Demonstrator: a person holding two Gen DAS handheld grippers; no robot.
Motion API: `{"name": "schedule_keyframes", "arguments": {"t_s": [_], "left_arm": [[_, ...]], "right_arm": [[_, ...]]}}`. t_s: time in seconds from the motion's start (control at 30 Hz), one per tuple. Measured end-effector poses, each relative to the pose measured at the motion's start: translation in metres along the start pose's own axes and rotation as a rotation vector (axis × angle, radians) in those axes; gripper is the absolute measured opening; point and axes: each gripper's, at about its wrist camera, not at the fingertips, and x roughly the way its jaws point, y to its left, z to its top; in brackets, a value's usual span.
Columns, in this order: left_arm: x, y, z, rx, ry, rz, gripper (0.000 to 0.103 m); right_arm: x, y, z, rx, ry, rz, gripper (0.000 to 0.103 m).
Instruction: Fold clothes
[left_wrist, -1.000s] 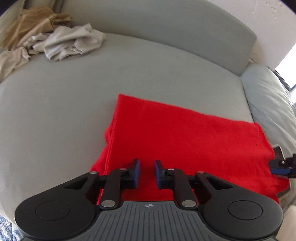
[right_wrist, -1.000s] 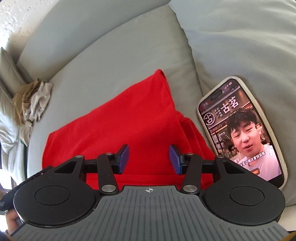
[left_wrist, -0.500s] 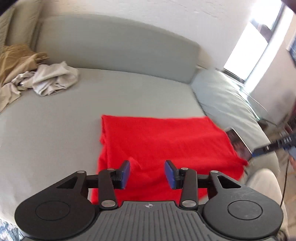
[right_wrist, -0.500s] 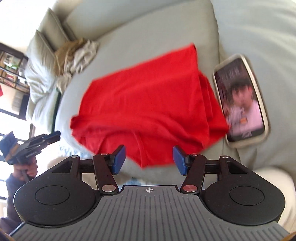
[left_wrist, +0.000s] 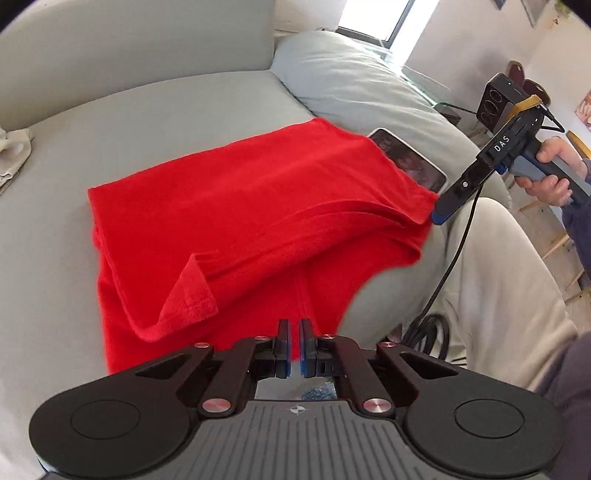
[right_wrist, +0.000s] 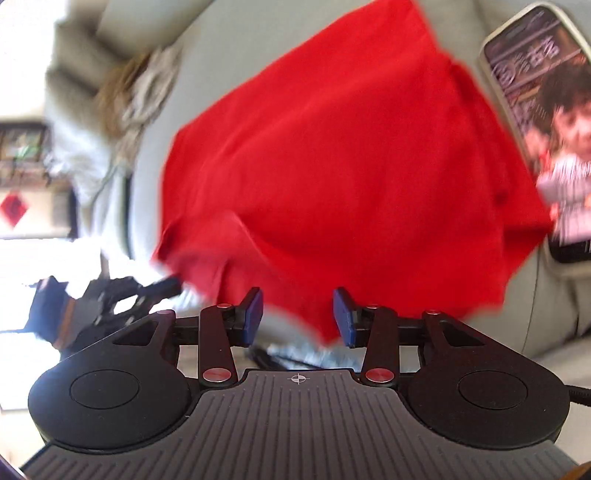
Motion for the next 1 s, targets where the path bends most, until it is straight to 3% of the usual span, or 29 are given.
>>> {"name": "schedule_keyframes", "arguments": {"t_s": [0.07, 0.17, 0.23, 0.33, 0.4, 0.57, 0.7, 0.87, 0.93, 1.0], "left_arm": [[-0.019, 0.004, -0.007, -0.070, -0.082, 0.025, 0.012], [-0.048, 0.009, -0.017, -0.174, -0.206, 0.063, 0.024], [-0.061, 0.011, -0.020, -0.242, -0.280, 0.099, 0.033], [-0.041, 0.002, 0.002, -0.316, -0.340, 0.222, 0.036], [-0.024, -0.007, 0.013, -0.309, -0.347, 0.257, 0.038], [0.004, -0.020, 0.025, -0.297, -0.309, 0.226, 0.038], [0.011, -0.025, 0.020, -0.275, -0.282, 0.256, 0.039], [0.005, -0.012, 0.014, -0.323, -0.314, 0.320, 0.042], [0.000, -0.004, 0.016, -0.352, -0.349, 0.369, 0.046], [-0.006, 0.011, 0.019, -0.409, -0.391, 0.377, 0.046]], "right_arm": [[-0.020, 0.012, -0.027, -0.077, -0.011, -0.017, 0.047], [-0.047, 0.025, -0.055, -0.143, -0.107, -0.076, 0.063], [-0.057, 0.035, -0.063, -0.176, -0.194, -0.127, 0.062], [-0.044, 0.052, -0.063, -0.218, -0.314, -0.301, 0.062], [-0.026, 0.059, -0.060, -0.211, -0.342, -0.363, 0.062], [0.001, 0.066, -0.060, -0.179, -0.368, -0.359, 0.062], [0.005, 0.070, -0.063, -0.196, -0.384, -0.382, 0.062], [0.008, 0.063, -0.060, -0.161, -0.382, -0.365, 0.065], [0.003, 0.055, -0.056, -0.129, -0.406, -0.281, 0.067], [-0.004, 0.039, -0.048, -0.059, -0.444, -0.110, 0.070]]}}
